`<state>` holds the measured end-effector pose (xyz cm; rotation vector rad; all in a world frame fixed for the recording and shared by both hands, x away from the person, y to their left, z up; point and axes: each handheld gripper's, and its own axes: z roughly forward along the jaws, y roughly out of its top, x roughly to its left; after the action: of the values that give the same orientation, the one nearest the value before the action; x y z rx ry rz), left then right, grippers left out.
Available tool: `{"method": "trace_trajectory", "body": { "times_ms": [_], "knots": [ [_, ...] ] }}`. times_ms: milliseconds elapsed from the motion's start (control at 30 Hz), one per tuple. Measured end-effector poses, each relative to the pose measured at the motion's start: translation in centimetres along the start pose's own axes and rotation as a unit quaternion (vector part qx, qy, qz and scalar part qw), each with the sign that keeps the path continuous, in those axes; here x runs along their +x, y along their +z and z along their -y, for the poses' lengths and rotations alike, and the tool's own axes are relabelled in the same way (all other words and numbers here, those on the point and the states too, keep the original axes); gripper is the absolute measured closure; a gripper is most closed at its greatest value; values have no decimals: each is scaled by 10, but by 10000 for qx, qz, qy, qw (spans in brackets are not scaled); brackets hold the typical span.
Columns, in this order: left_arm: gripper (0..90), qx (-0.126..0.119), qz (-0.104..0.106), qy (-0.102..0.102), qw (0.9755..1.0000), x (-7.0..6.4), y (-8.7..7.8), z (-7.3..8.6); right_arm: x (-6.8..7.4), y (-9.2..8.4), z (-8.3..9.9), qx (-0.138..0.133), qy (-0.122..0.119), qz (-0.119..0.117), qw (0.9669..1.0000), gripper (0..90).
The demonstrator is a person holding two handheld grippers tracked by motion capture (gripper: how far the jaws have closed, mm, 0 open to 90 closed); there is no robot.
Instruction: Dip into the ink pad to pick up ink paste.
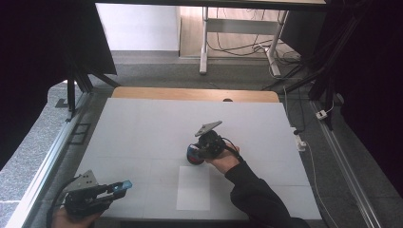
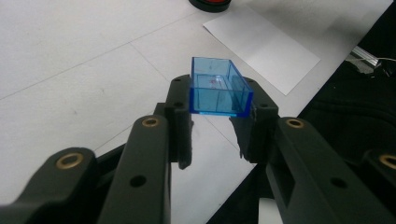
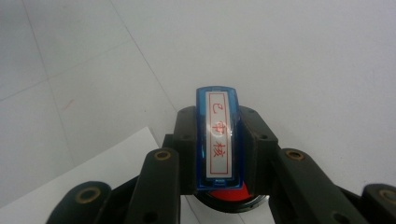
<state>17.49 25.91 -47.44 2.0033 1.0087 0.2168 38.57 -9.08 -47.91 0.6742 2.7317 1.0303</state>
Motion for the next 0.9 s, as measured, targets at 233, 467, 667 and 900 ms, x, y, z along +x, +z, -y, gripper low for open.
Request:
{"method": "trace_trajectory", "body": {
  "times_ms": [233, 467, 667, 900],
  "knots": [
    [684, 6, 2, 0, 10000, 0, 0, 0, -1, 4, 2, 57, 54, 11, 10000, 714],
    [684, 12, -2, -5, 10000, 0, 0, 0, 1, 6, 0, 147, 55, 101, 9998, 716],
    [684, 11, 4, -5, 10000, 0, 0, 0, 6, 6, -1, 201, -102, 236, 9995, 718],
    [684, 21, 7, 4, 10000, 0, 1, 0, 9, 7, -1, 255, -246, 308, 9989, 718]
  ]
}}
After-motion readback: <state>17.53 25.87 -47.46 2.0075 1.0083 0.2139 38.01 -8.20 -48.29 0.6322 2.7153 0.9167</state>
